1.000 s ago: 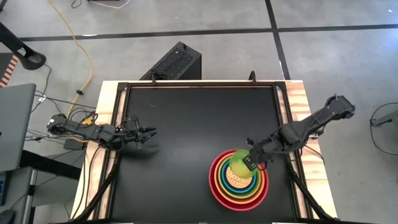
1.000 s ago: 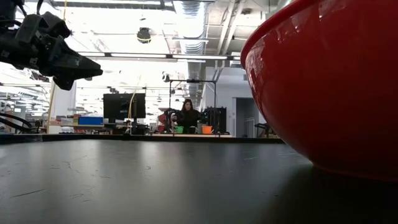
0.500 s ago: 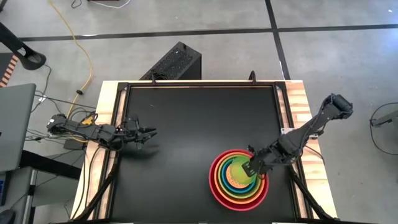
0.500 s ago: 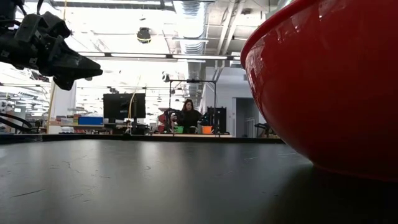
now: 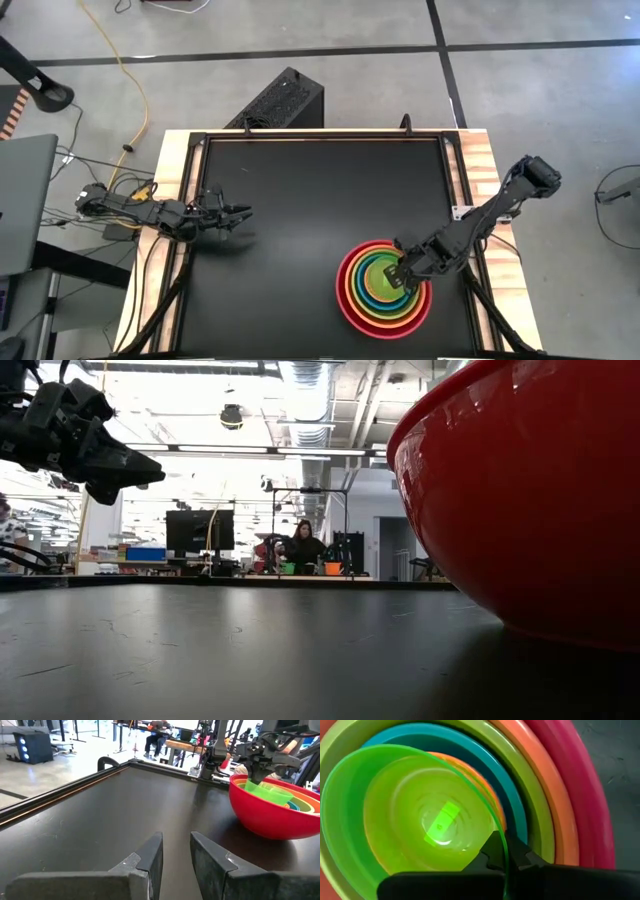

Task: Nest bowls inside each other
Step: Stack the green bowl on top of the orange patterned bowl, then return to Home Position

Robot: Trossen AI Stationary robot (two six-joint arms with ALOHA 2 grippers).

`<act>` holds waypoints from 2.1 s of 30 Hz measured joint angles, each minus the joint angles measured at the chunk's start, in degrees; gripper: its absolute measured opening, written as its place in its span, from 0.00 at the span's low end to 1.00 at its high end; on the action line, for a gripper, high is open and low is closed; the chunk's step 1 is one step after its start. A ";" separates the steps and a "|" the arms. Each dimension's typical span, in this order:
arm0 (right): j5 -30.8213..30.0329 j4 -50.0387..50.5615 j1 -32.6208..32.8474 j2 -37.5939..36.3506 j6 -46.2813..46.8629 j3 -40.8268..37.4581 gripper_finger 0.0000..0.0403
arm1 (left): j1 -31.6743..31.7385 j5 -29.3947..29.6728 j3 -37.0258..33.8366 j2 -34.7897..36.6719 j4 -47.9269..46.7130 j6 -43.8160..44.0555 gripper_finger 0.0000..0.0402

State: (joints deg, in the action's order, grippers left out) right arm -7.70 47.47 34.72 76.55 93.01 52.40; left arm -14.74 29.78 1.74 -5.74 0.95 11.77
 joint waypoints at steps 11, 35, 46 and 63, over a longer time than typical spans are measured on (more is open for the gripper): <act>0.20 0.03 -0.52 0.07 -0.12 0.00 0.21 | 0.00 -0.02 0.00 0.00 0.00 0.00 0.22; 2.62 9.18 -11.04 -0.17 -33.93 14.97 0.29 | -0.01 -0.07 0.00 0.00 0.00 1.49 0.22; 0.50 -12.56 -13.05 -3.70 -80.04 11.40 0.25 | -0.02 0.62 0.00 0.00 0.05 6.98 0.22; 0.48 -58.21 -25.22 -50.16 -85.65 -37.68 0.04 | 0.00 0.61 -0.11 0.15 5.45 -5.04 0.22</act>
State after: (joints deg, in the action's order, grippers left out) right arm -7.22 -10.74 9.50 26.39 7.36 14.72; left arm -14.75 30.39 1.63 -5.58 6.40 6.73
